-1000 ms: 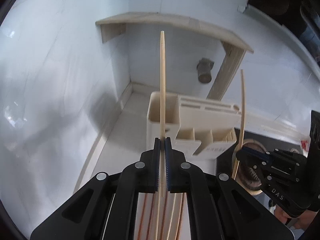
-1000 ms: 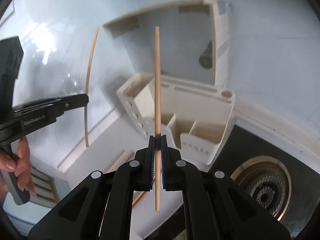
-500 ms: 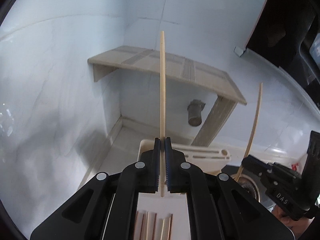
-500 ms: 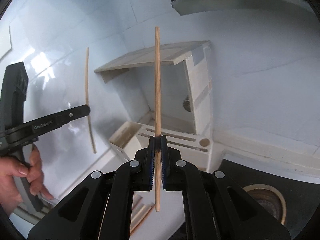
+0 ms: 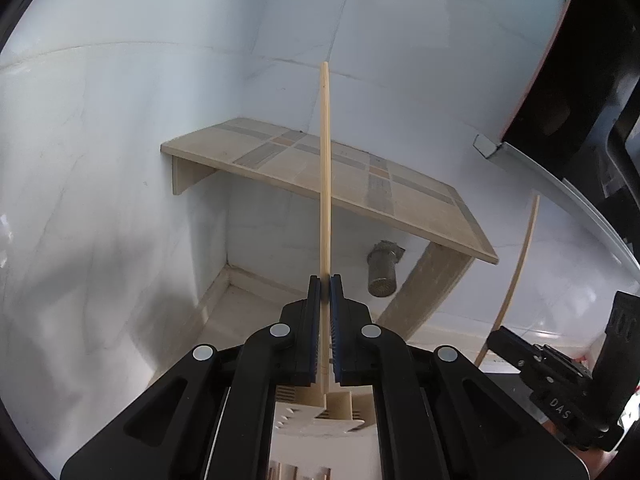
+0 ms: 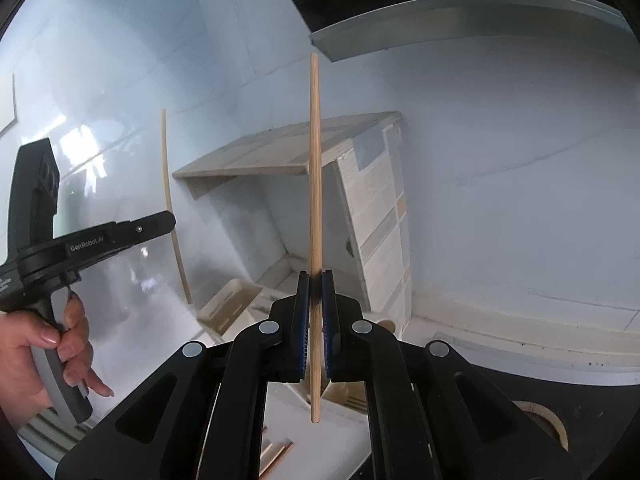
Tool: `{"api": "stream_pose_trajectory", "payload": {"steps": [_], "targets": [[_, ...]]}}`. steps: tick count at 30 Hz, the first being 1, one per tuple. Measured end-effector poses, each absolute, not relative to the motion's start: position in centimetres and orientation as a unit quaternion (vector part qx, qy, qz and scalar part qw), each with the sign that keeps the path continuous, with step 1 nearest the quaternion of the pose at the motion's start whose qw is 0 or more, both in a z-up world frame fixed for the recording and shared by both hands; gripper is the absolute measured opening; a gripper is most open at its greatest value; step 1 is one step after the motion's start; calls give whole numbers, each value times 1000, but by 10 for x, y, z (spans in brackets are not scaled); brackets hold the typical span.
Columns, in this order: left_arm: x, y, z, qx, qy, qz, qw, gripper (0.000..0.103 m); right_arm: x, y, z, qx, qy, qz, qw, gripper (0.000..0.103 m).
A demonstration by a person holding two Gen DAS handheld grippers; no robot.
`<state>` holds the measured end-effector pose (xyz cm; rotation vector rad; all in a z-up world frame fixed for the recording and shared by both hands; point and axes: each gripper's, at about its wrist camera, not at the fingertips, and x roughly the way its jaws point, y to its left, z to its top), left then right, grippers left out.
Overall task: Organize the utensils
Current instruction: 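Lift the chopsticks and carry them over the white holder with both tools, then lower chopsticks into the holder and open both tools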
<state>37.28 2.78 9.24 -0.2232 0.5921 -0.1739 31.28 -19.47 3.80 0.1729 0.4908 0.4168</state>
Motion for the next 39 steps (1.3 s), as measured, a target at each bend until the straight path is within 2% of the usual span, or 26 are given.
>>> {"api": "stream_pose_trajectory", "payload": {"steps": [10, 22, 34, 39], "targets": [[380, 20, 75, -87, 290, -64, 951, 4, 301, -186, 39, 27, 179, 187, 965, 7], [387, 21, 64, -65, 285, -51, 955, 4, 309, -175, 13, 19, 187, 174, 967, 7], [392, 29, 50, -108, 302, -58, 946, 4, 300, -178, 11, 9, 178, 167, 970, 7], [392, 18, 46, -77, 303, -59, 948, 4, 303, -175, 7, 12, 185, 169, 968, 7]]}}
